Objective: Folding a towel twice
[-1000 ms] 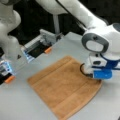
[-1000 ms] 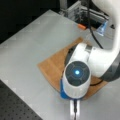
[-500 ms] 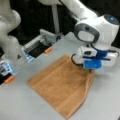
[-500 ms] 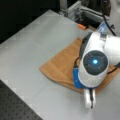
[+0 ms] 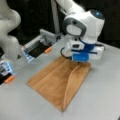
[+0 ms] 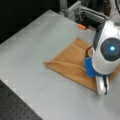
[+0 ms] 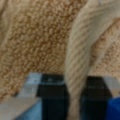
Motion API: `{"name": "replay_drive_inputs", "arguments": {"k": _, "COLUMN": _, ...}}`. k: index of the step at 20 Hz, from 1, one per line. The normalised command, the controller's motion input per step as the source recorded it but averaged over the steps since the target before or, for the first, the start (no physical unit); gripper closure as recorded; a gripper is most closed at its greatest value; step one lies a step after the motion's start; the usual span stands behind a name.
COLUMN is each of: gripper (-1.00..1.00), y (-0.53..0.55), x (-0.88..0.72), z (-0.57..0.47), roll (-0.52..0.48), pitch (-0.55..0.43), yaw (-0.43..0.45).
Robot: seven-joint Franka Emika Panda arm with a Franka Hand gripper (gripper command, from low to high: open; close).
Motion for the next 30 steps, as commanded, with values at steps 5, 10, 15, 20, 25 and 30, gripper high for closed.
{"name": "replay_drive_inputs", "arguments": {"k": 5, "gripper": 1.00, "y": -0.05, "x": -0.44, "z": -0.01, "roll": 0.073, "pitch": -0.122, "yaw": -0.292}}
{"name": "replay_drive_inputs", "arguments": {"k": 10, "gripper": 1.00, "y": -0.06, "x": -0.51, "z": -0.01, "roll": 0.076, "pitch": -0.104, "yaw": -0.276}}
{"name": "replay_drive_inputs", "arguments": {"k": 15, "gripper": 1.00, "y": -0.04, "x": -0.54, "z": -0.01, "roll": 0.053, "pitch": -0.107, "yaw": -0.238}}
{"name": "replay_drive_inputs", "arguments": {"k": 20, "gripper": 1.00, "y": 0.03, "x": -0.46, "z": 0.01, "roll": 0.038, "pitch": -0.050, "yaw": -0.222}}
{"name": "replay_drive_inputs", "arguments": {"k": 25, "gripper": 1.00, "y": 0.10, "x": -0.46, "z": 0.05, "roll": 0.064, "pitch": -0.009, "yaw": -0.212}}
{"name": "replay_drive_inputs", "arguments": {"k": 30, "gripper": 1.00, "y": 0.19, "x": -0.43, "z": 0.00, "roll": 0.054, "pitch": -0.037, "yaw": -0.232}}
